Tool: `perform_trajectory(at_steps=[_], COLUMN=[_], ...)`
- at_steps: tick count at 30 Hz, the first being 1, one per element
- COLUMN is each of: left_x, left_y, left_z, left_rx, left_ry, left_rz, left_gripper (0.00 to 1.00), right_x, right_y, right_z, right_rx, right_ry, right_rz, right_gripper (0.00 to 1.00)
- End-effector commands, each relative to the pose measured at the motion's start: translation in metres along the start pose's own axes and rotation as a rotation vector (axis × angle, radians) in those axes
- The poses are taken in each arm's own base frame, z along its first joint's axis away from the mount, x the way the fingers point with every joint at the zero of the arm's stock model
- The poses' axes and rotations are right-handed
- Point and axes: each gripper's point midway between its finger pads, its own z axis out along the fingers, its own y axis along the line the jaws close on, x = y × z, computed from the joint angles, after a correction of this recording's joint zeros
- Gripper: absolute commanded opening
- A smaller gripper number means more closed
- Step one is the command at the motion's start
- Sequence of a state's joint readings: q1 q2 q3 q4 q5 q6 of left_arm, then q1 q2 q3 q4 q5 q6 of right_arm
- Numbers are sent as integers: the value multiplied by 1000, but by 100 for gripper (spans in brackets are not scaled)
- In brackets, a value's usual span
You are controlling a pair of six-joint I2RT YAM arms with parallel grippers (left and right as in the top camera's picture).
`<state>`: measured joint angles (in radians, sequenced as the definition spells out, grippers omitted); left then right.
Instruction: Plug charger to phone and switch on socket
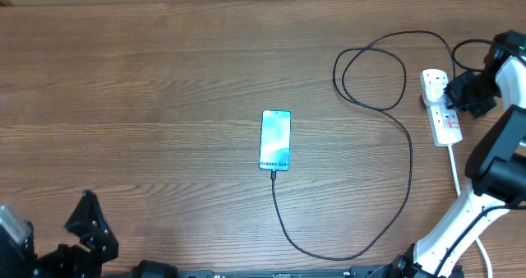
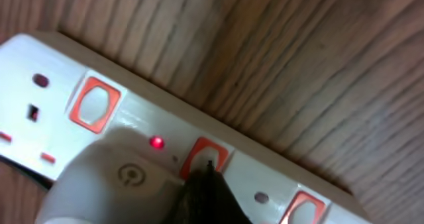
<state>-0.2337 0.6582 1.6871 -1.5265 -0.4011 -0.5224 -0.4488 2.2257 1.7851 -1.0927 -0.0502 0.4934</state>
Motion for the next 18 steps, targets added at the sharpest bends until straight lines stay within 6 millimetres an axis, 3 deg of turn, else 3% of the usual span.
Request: perform_trajectory(at_steps=[1, 5, 8, 10, 14, 17, 18], left_x=[0, 0, 1, 2, 7, 14, 17], left_y=[6, 7, 10, 16, 33, 46, 50], left_z=[-4, -6, -10, -17, -44, -66, -74], left_rx=[-12, -10, -9, -13, -16, -4, 2], left_ry=[-23, -28, -42, -69, -160, -235, -260], left_rz=[-26, -28, -37, -55, -111, -149, -161], left_gripper=[99, 100, 100, 100, 100, 100, 100], right_x=[14, 18, 16, 7, -7, -7, -5], right_y=[19, 27, 25, 18, 17, 25, 30], right_z=[23, 19, 3, -18, -80, -147, -178], right_rx=[-12, -14, -6, 21, -28, -158, -230], right_ry=[51, 45, 29, -19, -133, -219, -260], right_rz=[-70, -96, -93, -87, -63, -58, -62], right_gripper=[4, 4, 4, 4, 4, 4, 4])
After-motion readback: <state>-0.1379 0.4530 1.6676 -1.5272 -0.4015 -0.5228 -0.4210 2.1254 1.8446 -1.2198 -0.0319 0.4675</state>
